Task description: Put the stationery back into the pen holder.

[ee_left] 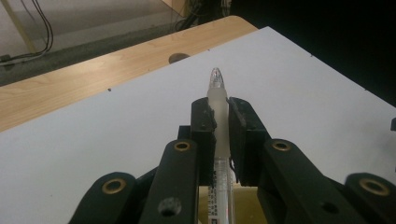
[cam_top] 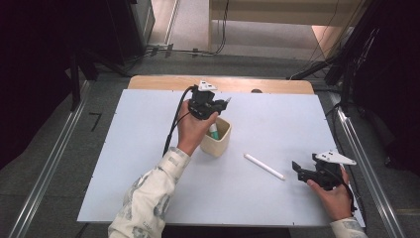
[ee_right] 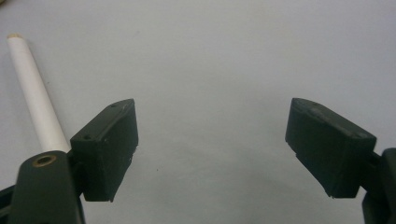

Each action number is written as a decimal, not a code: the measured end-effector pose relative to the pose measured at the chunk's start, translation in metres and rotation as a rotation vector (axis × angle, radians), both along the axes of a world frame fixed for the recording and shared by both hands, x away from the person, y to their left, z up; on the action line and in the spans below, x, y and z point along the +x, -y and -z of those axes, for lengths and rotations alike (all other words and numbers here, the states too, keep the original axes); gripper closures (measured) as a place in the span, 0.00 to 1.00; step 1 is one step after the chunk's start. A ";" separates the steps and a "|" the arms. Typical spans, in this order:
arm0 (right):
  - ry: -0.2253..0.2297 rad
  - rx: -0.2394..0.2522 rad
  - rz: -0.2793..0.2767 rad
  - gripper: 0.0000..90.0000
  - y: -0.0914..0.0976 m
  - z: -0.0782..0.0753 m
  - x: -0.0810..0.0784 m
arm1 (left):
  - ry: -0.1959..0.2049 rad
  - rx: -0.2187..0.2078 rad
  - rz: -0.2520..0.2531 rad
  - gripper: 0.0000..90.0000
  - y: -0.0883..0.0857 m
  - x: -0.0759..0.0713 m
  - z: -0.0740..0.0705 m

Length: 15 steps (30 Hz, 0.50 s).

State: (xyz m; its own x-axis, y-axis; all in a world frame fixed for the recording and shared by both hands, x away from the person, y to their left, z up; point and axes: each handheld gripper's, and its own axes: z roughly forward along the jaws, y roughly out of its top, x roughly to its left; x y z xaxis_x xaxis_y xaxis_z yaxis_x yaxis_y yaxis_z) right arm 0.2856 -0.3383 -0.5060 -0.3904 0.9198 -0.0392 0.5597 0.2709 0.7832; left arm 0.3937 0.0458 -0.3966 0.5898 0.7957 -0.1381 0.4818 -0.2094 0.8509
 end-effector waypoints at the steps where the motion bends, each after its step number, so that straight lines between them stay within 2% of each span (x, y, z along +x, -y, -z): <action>1: -0.001 0.000 0.000 0.17 0.000 0.000 0.000 | -0.001 -0.001 -0.004 0.91 0.001 0.001 0.001; 9: -0.002 -0.001 -0.001 0.17 0.000 0.000 0.000 | 0.000 -0.004 -0.006 0.91 0.003 0.010 0.004; 15: -0.002 -0.002 -0.001 0.17 0.001 0.000 0.000 | 0.015 -0.014 -0.011 0.91 0.002 0.011 0.005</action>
